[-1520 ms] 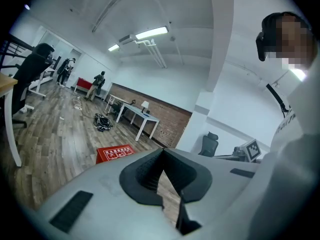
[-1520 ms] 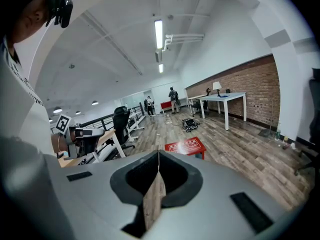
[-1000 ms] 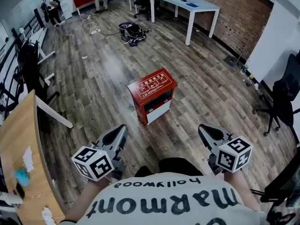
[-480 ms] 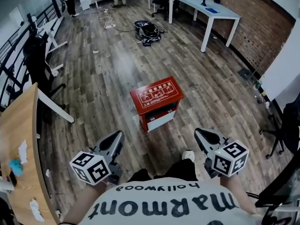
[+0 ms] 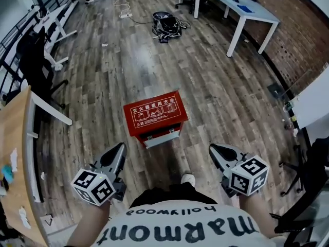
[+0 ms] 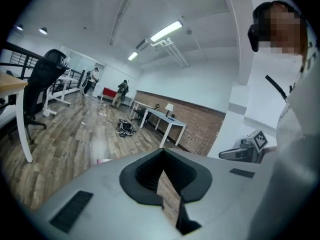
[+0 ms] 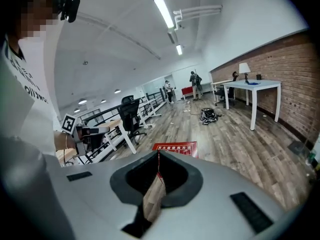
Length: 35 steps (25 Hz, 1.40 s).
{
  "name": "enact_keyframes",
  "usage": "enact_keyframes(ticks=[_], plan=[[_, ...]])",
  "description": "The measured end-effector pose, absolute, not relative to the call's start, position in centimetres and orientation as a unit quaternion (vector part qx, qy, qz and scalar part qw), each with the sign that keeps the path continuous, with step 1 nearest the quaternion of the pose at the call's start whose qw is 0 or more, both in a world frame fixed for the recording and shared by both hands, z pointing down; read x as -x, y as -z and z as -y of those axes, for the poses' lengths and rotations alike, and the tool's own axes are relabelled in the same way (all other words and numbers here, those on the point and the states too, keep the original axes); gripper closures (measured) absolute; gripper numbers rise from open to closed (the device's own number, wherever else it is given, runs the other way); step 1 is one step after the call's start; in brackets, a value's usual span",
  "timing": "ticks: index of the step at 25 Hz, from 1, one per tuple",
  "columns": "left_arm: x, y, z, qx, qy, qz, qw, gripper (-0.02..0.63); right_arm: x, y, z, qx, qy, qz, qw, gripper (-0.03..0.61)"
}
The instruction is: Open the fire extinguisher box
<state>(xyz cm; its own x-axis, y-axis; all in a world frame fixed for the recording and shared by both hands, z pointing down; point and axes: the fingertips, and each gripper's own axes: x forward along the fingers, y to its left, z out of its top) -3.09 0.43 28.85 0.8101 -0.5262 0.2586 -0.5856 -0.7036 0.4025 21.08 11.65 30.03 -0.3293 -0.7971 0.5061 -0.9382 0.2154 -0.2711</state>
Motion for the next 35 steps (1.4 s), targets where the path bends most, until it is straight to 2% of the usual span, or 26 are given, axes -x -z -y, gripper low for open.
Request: enact_keyframes(ticks=[3, 9, 14, 19, 20, 23, 30, 31, 32, 35], plan=[[0.5, -29.6, 0.4, -0.917, -0.055, 0.33, 0.219, 0.607, -22.8, -30.4, -9.8, -0.512, -0.275, 0.806, 0.109, 0.568], [-2.5, -32.2, 0.6, -0.893, -0.035, 0.373, 0.248, 0.607, -23.7, -32.2, -5.8, -0.414, -0.269, 0.867, 0.072, 0.568], [-5.4, -34.8, -0.4, -0.909, -0.026, 0.336, 0.245, 0.607, -21.7, -34.6, -2.4, -0.346, -0.307, 0.886, 0.028, 0.566], [-7.2, -41.2, 1.5, -0.903, -0.026, 0.321, 0.283, 0.607, -19.8, -40.2, 0.4, -0.332, -0.338, 0.881, 0.004, 0.561], [-7.3, -42.6, 2.1, -0.9, -0.026, 0.321, 0.293, 0.607, -19.4, -41.7, 0.9, -0.33, -0.351, 0.876, 0.002, 0.552], [-7.7, -47.1, 4.0, -0.892, -0.021, 0.316, 0.323, 0.607, -17.8, -46.1, 1.8, -0.317, -0.377, 0.87, 0.013, 0.471], [-7.5, -57.2, 6.4, -0.865, 0.029, 0.28, 0.415, 0.603, -15.3, -56.9, 3.9, -0.317, -0.418, 0.851, 0.032, 0.415], [-7.3, -58.6, 6.7, -0.859, 0.033, 0.281, 0.427, 0.579, -15.1, -58.1, 4.2, -0.318, -0.424, 0.847, 0.028, 0.409], [-7.1, -60.0, 7.0, -0.853, 0.037, 0.284, 0.437, 0.512, -15.0, -59.3, 4.5, -0.319, -0.43, 0.844, 0.022, 0.405], [-6.9, -63.7, 8.6, -0.841, 0.046, 0.288, 0.455, 0.392, -15.0, -62.6, 6.1, -0.327, -0.442, 0.835, -0.002, 0.403]])
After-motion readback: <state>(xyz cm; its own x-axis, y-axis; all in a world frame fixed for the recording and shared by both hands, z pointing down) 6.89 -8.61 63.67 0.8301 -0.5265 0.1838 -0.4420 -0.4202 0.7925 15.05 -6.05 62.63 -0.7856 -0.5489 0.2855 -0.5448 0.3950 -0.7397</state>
